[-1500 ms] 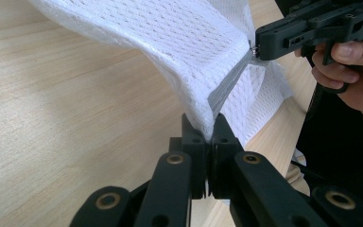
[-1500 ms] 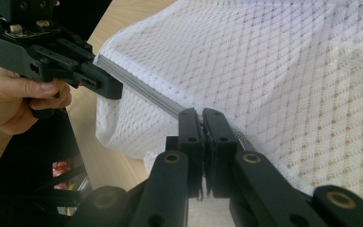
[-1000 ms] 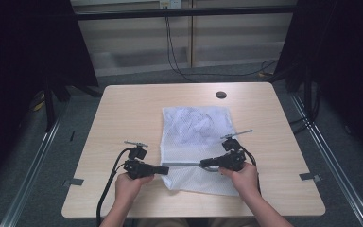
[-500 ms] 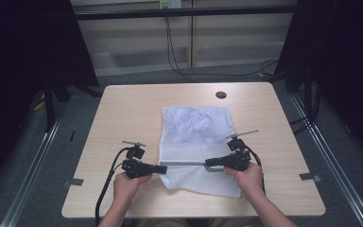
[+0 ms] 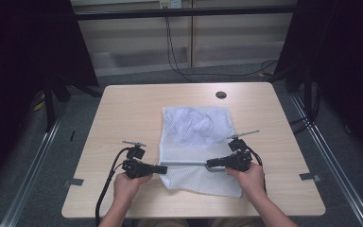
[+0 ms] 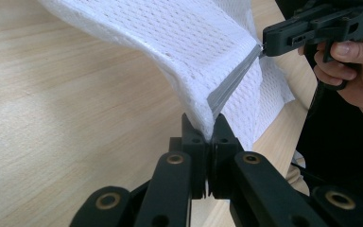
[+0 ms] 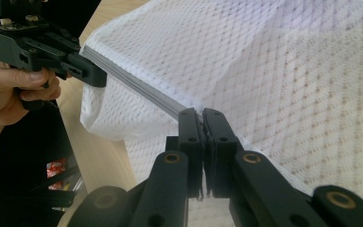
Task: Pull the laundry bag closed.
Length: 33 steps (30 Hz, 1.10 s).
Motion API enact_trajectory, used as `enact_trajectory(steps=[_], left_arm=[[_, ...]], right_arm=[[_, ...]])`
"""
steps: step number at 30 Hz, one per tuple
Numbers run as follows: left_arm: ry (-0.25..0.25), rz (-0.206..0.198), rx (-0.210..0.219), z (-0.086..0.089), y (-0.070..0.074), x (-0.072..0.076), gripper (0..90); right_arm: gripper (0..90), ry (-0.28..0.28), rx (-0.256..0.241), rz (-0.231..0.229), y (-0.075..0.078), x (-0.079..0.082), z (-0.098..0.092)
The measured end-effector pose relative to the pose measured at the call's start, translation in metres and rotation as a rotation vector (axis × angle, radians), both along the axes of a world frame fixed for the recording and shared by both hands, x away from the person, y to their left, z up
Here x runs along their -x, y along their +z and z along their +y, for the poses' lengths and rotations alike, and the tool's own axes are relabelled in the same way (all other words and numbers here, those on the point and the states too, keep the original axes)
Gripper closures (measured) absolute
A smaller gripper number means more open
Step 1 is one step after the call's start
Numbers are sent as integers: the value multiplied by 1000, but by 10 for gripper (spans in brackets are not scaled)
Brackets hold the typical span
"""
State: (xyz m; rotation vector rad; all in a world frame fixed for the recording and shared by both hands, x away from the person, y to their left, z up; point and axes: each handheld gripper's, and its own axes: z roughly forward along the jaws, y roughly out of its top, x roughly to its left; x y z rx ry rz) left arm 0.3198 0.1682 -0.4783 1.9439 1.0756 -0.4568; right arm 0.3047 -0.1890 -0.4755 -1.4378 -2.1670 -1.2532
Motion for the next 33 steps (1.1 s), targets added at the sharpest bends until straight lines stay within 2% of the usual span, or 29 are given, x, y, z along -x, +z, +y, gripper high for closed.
enact_trajectory(steps=[1,2,8,19,33], left_arm=[[5,10,5,-1,0,1,884],[0,-2,-2,-1,0,0,884],[0,1,-1,-2,-1,0,883],[-1,-4,-11,-1,-1,0,884],[-3,9,-6,-2,-1,1,884]], right_arm=[[866,0,-3,7,0,0,-1],[866,-3,0,14,0,0,-2],[866,0,-2,0,1,1,-4],[866,-11,3,11,0,2,-7],[866,-9,2,-2,0,3,-9]])
